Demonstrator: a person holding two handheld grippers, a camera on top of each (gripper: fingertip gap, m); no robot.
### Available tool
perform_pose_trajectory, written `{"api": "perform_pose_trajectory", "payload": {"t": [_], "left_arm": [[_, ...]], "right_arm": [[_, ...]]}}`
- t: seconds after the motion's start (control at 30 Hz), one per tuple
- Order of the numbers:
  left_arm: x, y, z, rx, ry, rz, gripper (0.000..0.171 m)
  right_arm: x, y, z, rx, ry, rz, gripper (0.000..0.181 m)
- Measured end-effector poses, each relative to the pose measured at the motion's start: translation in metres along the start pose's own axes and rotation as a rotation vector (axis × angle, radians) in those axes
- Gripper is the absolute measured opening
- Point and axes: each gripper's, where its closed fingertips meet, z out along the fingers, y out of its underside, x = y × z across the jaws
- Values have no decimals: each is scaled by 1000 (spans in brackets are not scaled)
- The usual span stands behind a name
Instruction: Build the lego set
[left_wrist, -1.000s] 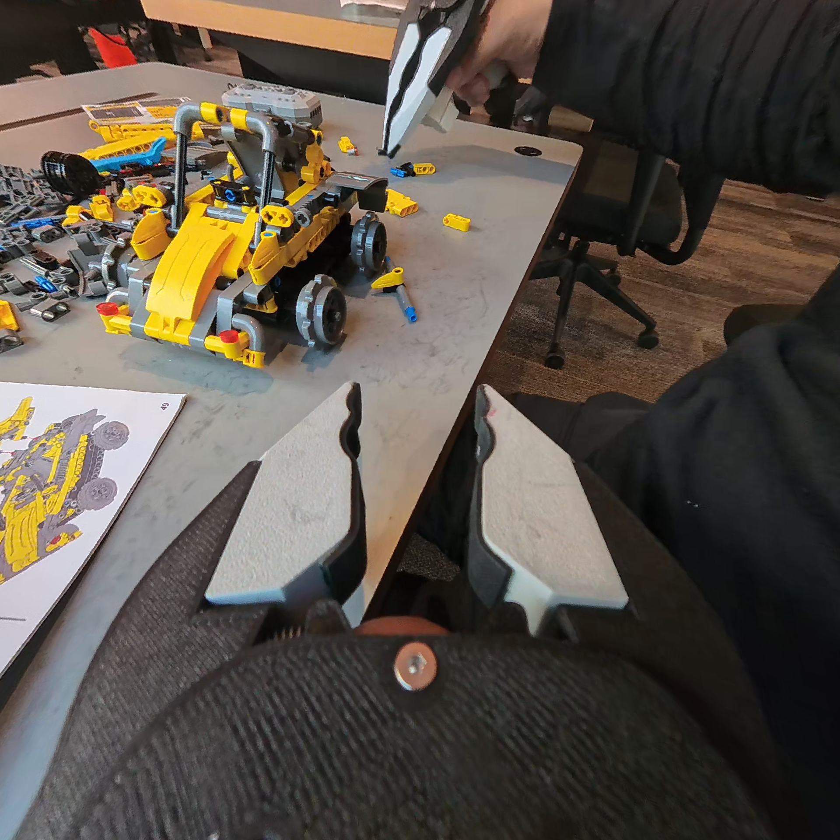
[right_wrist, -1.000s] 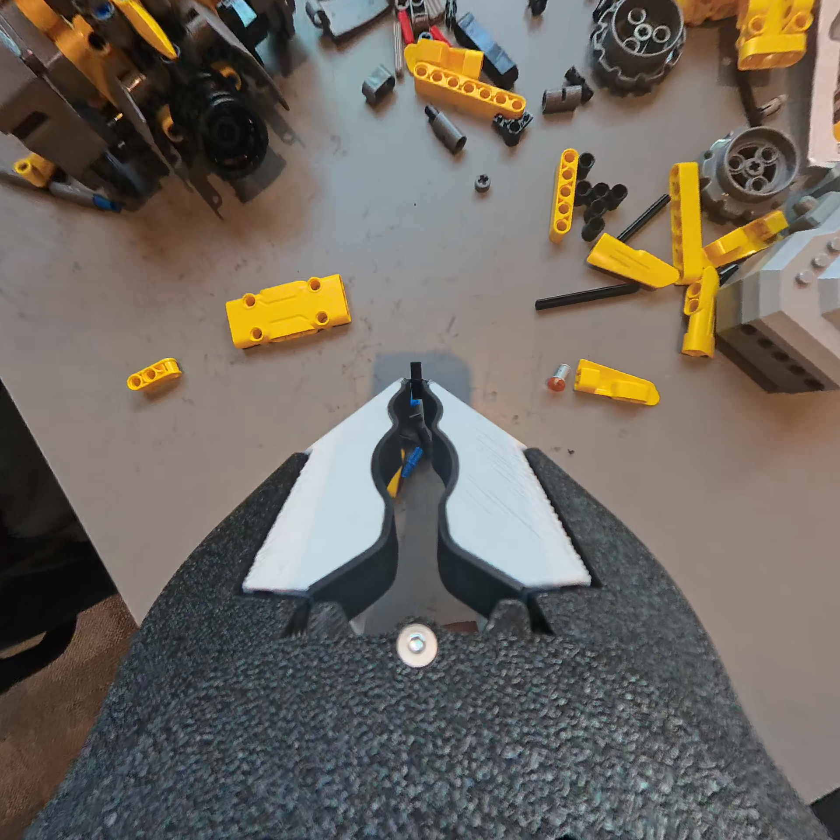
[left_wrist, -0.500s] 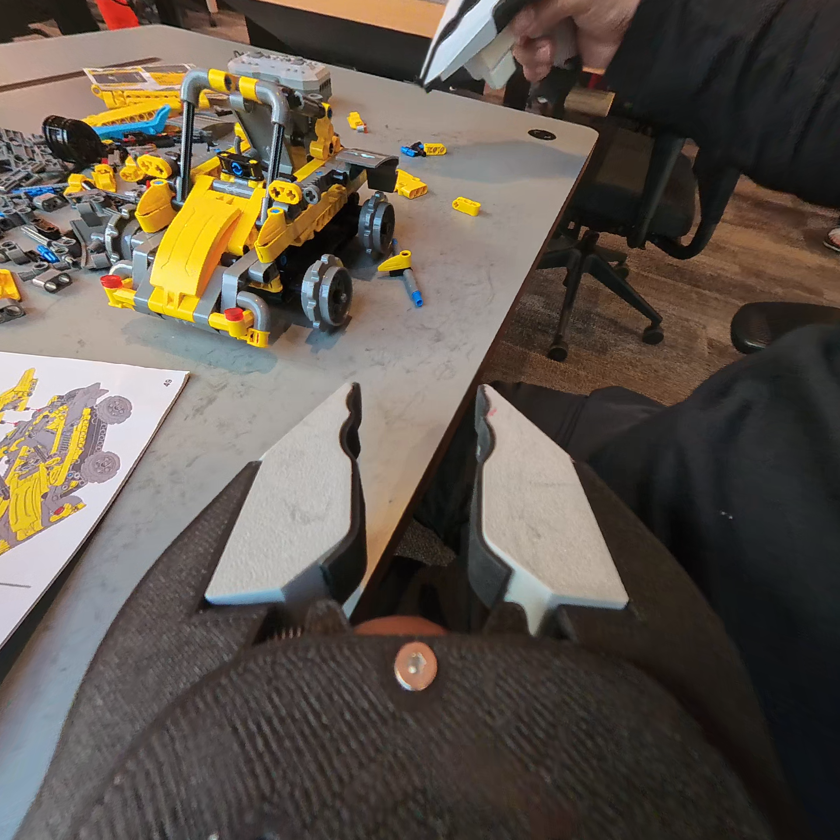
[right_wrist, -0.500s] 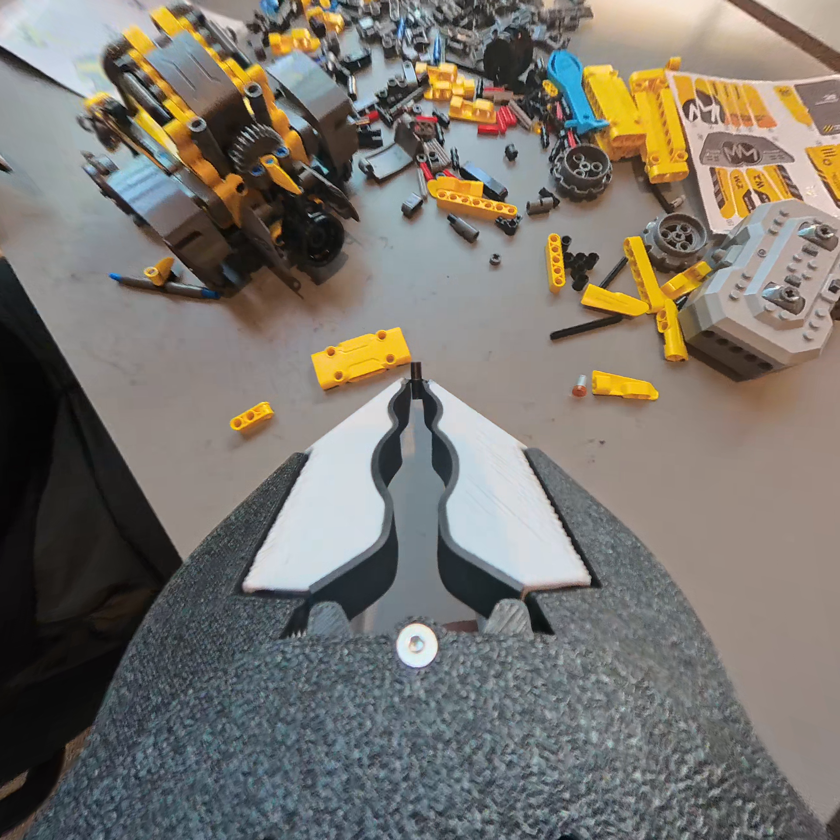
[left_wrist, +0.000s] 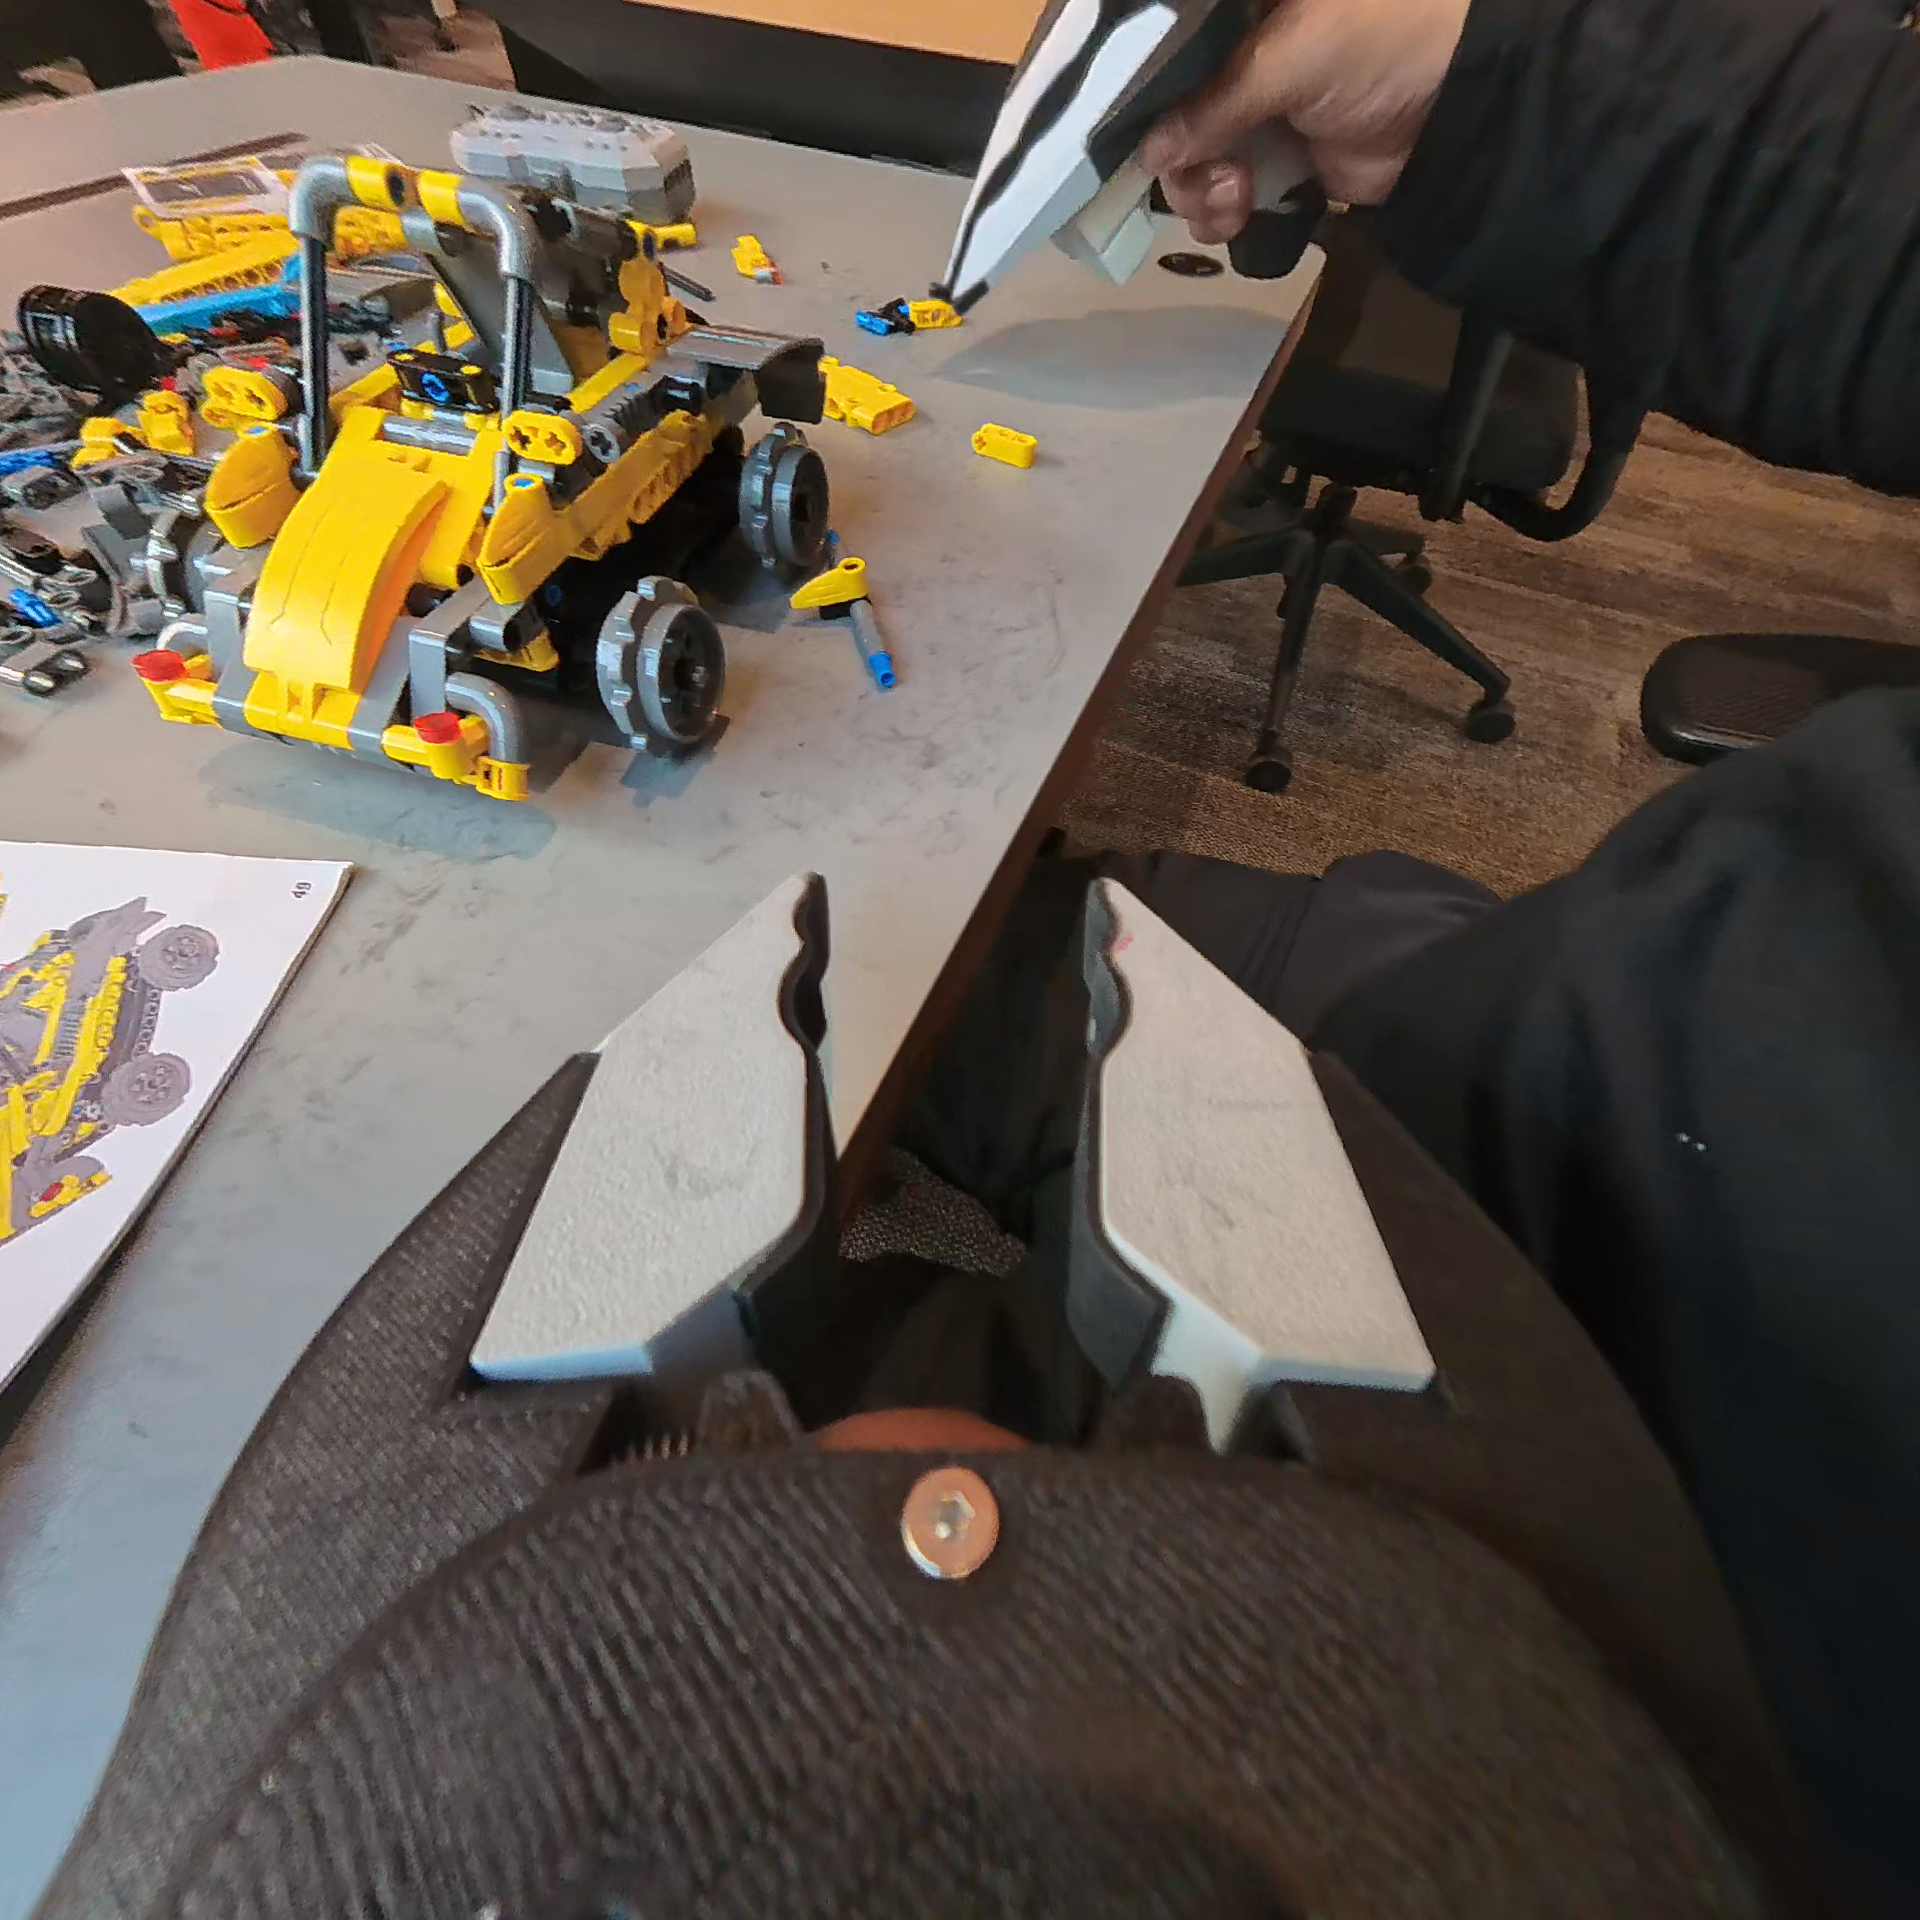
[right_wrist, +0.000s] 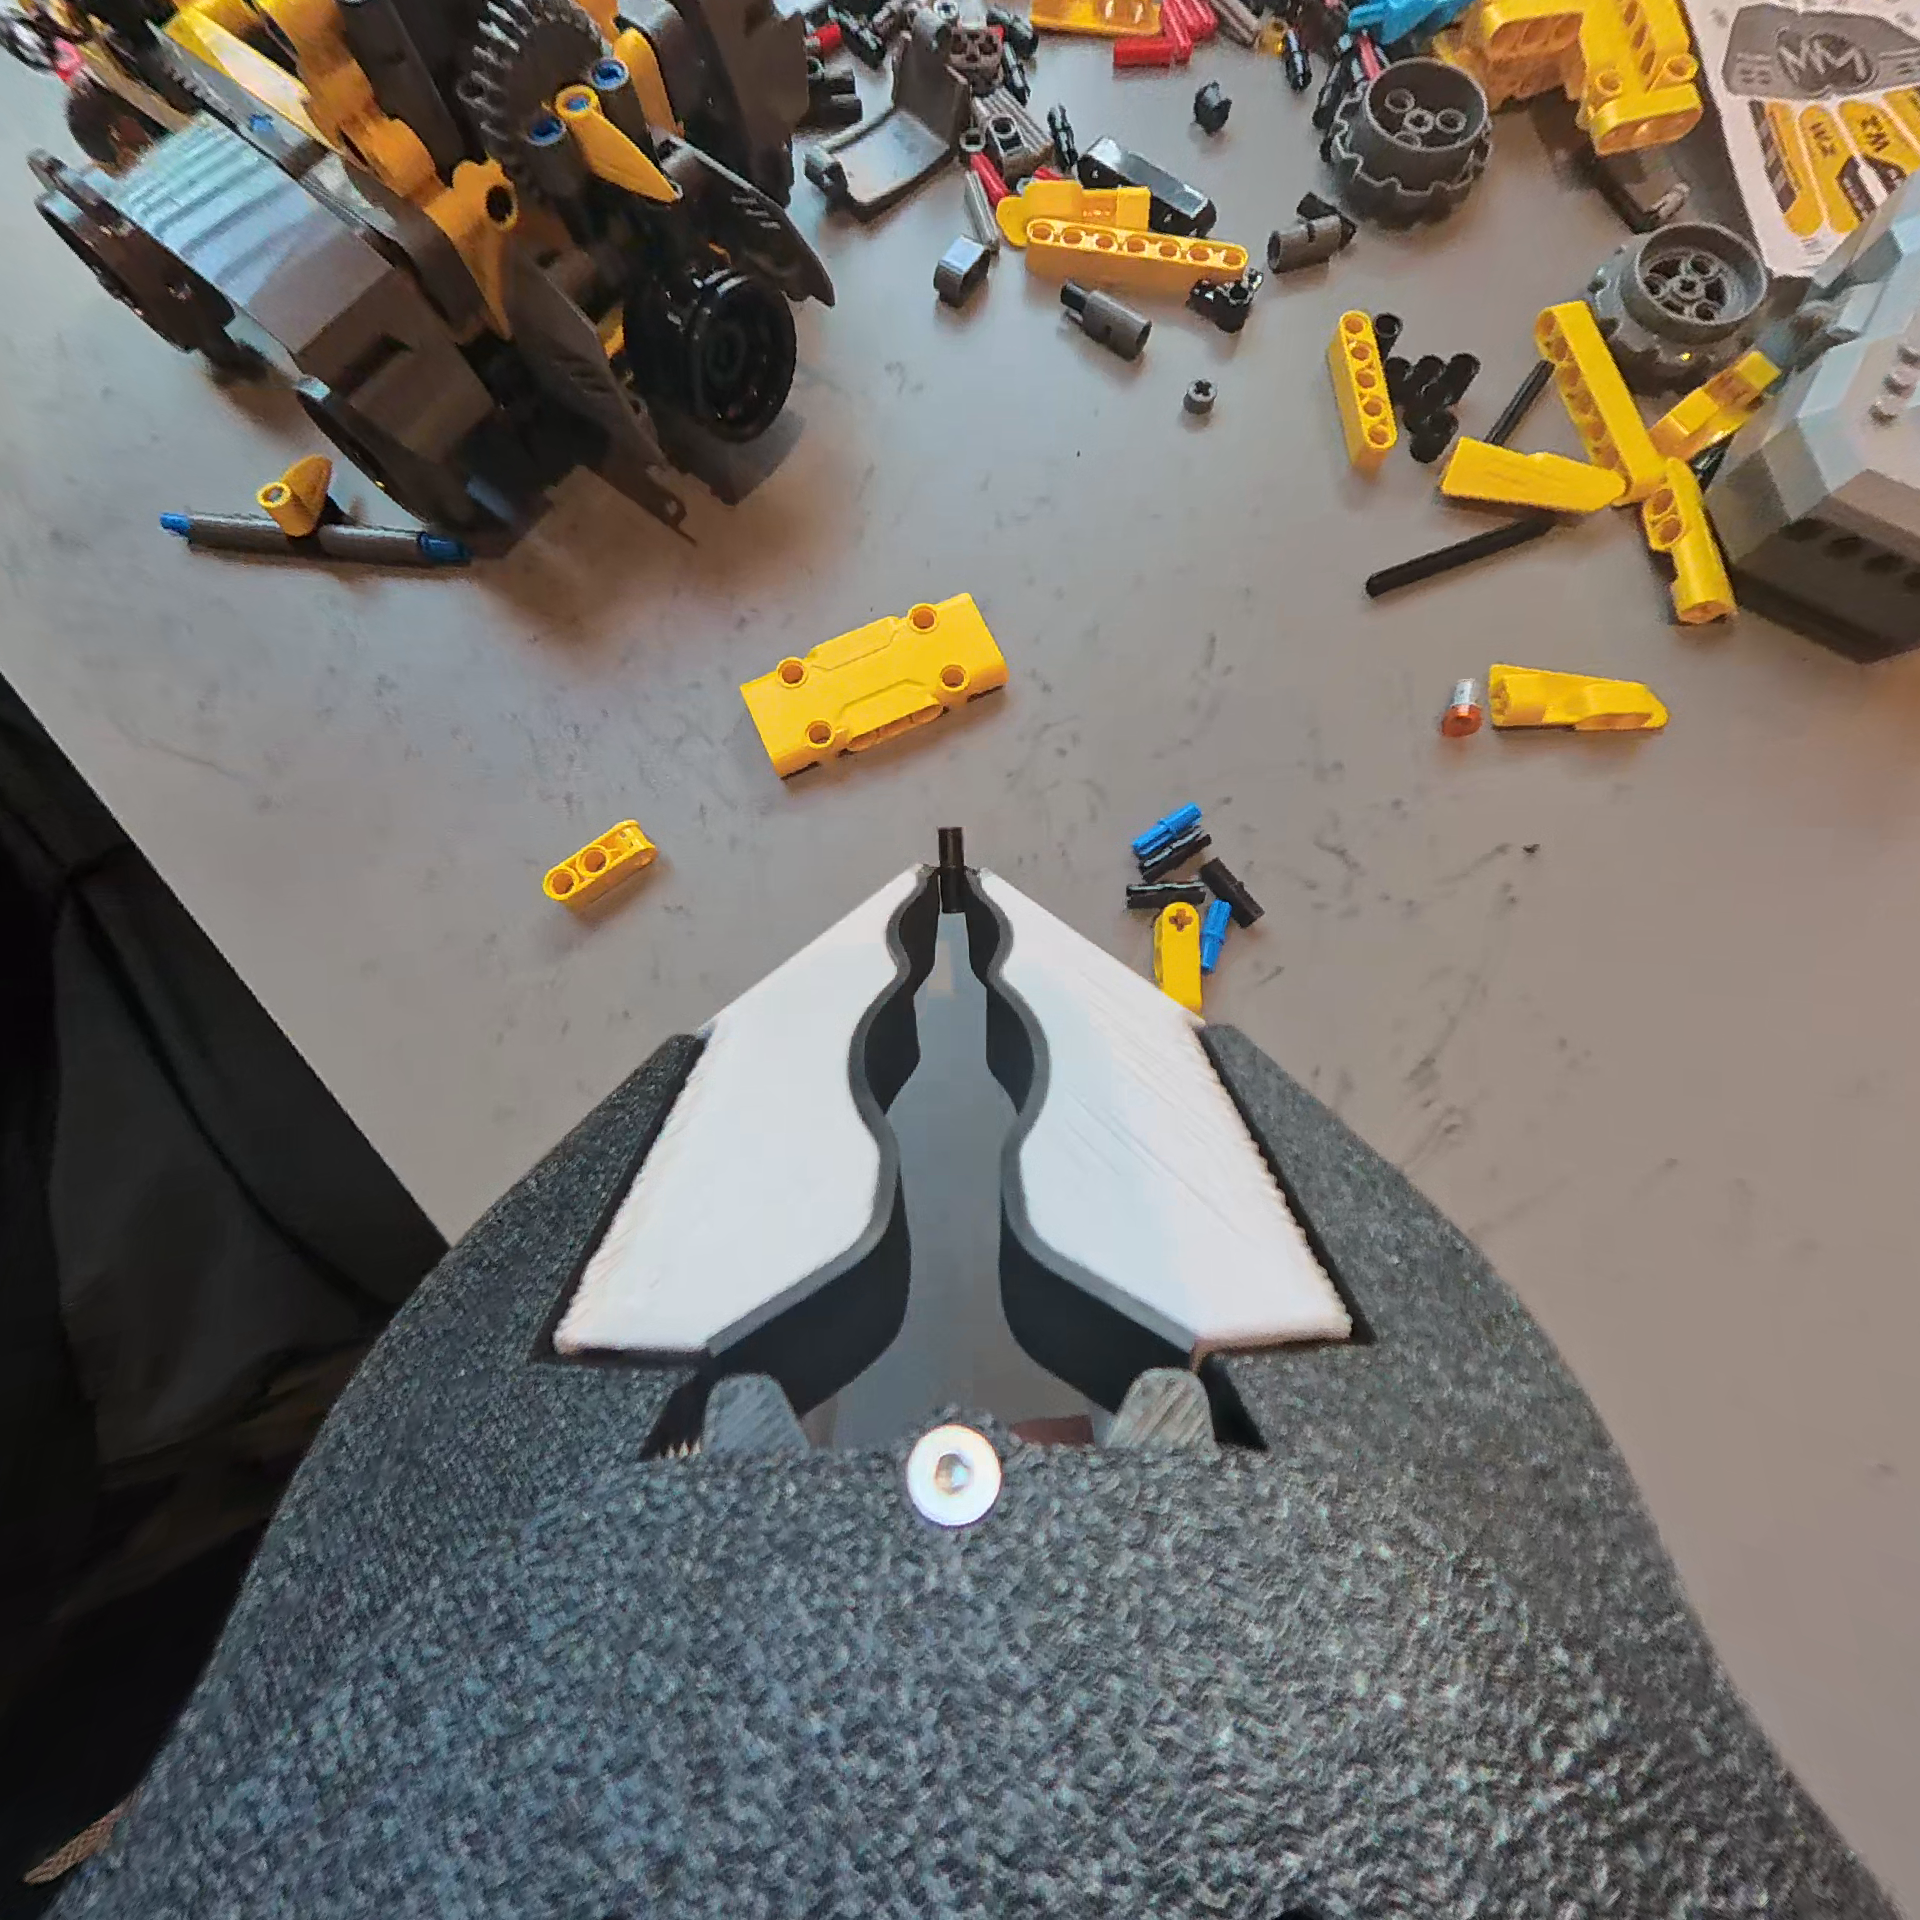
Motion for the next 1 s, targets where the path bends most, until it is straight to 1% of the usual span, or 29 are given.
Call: {"api": "perform_pose_trajectory", "payload": {"t": [0.23,0.33,0.5,0.77,1.0], "left_arm": [[8,4,1,-9,15,16,47],[7,6,1,-9,12,25,47],[3,5,-1,-1,7,23,46],[2,8,-1,-1,17,10,44],[1,6,-1,5,14,9,45]], "right_arm": [[-4,9,8,-31,5,-6,5],[-2,15,11,-50,-2,5,5],[2,15,14,-59,-3,16,5],[2,15,16,-46,-8,29,5],[2,14,17,-4,-20,56,5]]}}
